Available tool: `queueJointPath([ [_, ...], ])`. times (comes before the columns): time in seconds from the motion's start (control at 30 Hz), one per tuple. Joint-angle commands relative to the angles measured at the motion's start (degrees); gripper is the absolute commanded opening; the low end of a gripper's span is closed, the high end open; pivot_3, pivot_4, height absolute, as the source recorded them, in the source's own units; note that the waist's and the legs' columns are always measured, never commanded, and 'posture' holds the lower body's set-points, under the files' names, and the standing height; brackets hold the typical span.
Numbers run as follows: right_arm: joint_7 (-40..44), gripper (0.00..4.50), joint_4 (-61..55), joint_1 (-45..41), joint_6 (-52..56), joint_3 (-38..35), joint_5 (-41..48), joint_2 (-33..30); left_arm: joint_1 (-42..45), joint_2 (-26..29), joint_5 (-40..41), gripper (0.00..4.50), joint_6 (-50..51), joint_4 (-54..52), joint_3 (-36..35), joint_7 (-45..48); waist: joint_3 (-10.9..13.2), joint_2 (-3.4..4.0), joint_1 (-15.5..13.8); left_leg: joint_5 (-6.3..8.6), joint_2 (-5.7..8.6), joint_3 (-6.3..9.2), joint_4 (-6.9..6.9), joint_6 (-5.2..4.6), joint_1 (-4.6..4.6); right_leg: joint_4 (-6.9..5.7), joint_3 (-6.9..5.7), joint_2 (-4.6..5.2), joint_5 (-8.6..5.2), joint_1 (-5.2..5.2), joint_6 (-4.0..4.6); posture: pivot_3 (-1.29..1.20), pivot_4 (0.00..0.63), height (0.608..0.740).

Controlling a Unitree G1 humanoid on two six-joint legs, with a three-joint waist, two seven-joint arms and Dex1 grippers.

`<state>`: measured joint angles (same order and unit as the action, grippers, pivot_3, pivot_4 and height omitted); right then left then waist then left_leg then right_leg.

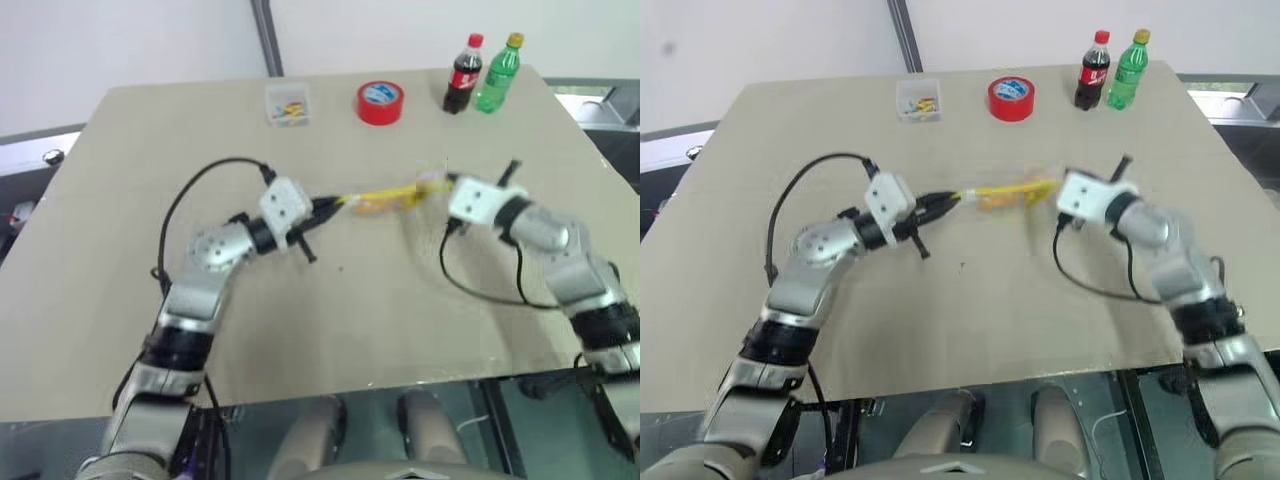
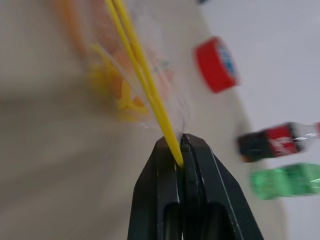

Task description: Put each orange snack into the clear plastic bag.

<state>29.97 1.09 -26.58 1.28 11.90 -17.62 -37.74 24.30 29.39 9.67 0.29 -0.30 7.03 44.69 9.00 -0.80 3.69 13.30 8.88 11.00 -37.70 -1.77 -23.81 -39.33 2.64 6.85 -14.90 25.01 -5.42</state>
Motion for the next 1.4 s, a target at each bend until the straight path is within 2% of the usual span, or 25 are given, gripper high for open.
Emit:
queueJointPath([
  [0.03, 3.43, 0.61, -14.27, 12.58, 6.94, -4.61, 2.50, -2.48, -5.91, 1.20, -1.93, 0.00, -0.45, -7.10, -2.15, -3.04, 0.01, 0.01, -0.37, 0.01, 0.00, 0.00, -0.07, 0.00, 0.00, -0.04, 0.00, 0.00, 0.00, 0.00, 0.00, 0.00, 0.150, 0.710],
  [0.07, 4.76, 0.77, -18.83, 16.43, 9.12, -5.96, 3.87, -2.68, -7.33, 1.26, -2.31, 0.00, 0.03, -8.92, -2.07, -3.33, -0.05, 0.02, -1.50, 0.01, 0.02, -0.06, -0.29, -0.01, 0.01, -0.25, 0.03, -0.13, 0.00, -0.03, -0.01, 0.00, 0.150, 0.710],
  [0.1, 7.04, 1.25, -23.91, 19.82, 11.93, -7.42, 5.97, -3.36, -8.44, 1.49, -2.74, 0.00, 0.56, -10.58, -1.89, -3.51, -0.06, 0.03, -2.00, 0.04, 0.02, -0.04, -0.37, -0.02, 0.10, -0.35, 0.04, -0.16, -0.03, -0.11, 0.00, 0.00, 0.150, 0.710],
  [0.2, 13.26, 1.25, -35.73, 23.36, 16.06, -9.37, 10.72, -6.61, -9.80, 2.61, -3.66, 0.00, 1.74, -13.61, -1.98, -3.73, 0.04, 0.18, -2.73, 0.08, 0.03, -0.03, -0.49, -0.08, 0.09, -0.35, 0.00, -0.22, -0.02, -0.20, -0.02, 0.00, 0.150, 0.710],
  [0.33, 16.21, 1.25, -42.03, 13.18, 21.82, -4.65, 13.36, -5.43, -9.70, 4.01, -4.85, 0.00, 3.19, -16.63, -1.56, -3.23, 0.02, 0.16, -2.67, 0.23, -0.06, -0.21, -0.61, -0.30, 0.24, -0.38, 0.10, -0.10, -0.02, -0.34, -0.05, 0.00, 0.150, 0.710],
  [0.5, 15.49, 1.25, -35.03, 0.24, 17.93, 8.55, 6.03, 0.73, -9.94, 4.67, -5.22, 0.00, 5.11, -19.45, -1.09, -3.21, -0.05, -0.04, -3.10, 0.11, -0.04, 0.10, -0.58, -0.01, 0.15, -0.29, -0.26, -0.13, -0.02, -0.39, -0.02, 0.00, 0.150, 0.710],
  [0.6, 13.99, 1.25, -30.25, -3.62, 15.23, 13.16, 1.88, 4.16, -10.15, 5.02, -5.16, 0.00, 6.48, -20.58, -1.38, -3.28, -0.06, -0.07, -3.06, 0.11, -0.01, 0.07, -0.59, -0.02, 0.07, -0.17, -0.23, -0.06, -0.02, -0.34, -0.03, 0.00, 0.150, 0.710],
  [0.97, 12.10, 1.25, -22.55, -8.10, 9.81, 14.97, -4.00, 9.90, -10.41, 5.31, -4.91, 0.00, 9.34, -22.74, -1.83, -3.74, -0.06, -0.07, -2.97, 0.13, -0.02, 0.15, -0.54, -0.03, 0.03, -0.08, -0.28, -0.26, -0.02, -0.30, -0.02, 0.00, 0.150, 0.710],
  [1.4, 13.30, 1.25, -21.51, -7.33, 8.22, 14.95, -5.33, 11.93, -11.24, 5.77, -8.17, 0.00, 4.61, -22.20, -1.29, -4.22, -0.05, -0.06, -2.95, 0.13, -0.01, 0.13, -0.53, -0.03, 0.03, -0.08, -0.25, -0.27, -0.02, -0.30, -0.01, 0.00, 0.150, 0.710],
])
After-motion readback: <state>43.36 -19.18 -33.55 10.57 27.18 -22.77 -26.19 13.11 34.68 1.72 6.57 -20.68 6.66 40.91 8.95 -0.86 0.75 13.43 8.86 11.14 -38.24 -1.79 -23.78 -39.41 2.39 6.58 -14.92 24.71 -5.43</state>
